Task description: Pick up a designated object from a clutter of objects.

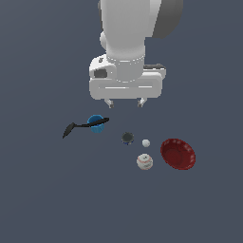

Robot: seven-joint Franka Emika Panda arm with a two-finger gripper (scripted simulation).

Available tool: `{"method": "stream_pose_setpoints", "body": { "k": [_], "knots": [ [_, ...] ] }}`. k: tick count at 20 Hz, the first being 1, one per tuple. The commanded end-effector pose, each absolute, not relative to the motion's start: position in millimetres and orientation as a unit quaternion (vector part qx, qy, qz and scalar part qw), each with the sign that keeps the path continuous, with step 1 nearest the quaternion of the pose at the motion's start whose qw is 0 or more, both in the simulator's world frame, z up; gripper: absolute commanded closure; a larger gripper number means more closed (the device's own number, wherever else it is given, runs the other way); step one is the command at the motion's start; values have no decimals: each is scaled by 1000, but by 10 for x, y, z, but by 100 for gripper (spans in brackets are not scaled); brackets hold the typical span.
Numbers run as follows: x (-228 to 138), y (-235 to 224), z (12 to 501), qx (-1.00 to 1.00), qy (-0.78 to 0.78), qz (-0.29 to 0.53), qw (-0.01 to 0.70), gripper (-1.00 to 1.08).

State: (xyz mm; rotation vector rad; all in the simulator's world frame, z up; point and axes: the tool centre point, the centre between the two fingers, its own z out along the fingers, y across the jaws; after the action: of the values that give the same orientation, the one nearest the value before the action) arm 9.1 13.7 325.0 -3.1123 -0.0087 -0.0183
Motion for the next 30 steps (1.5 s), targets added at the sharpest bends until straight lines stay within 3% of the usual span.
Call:
{"method": "stream_pose_setpoints", "body": {
  "k": [1,7,13,21,30],
  "knots": [
    [91,136,3250,-1000,-3,-6,15,-20],
    [112,171,3408,-1000,1,-20,21,-20],
    [147,279,3888,-997,12,-63,37,-20],
    [70,586,4995,-985,30,-161,63,-20],
    [-320,1250,6246,-957,36,-278,71,-20]
  ]
}}
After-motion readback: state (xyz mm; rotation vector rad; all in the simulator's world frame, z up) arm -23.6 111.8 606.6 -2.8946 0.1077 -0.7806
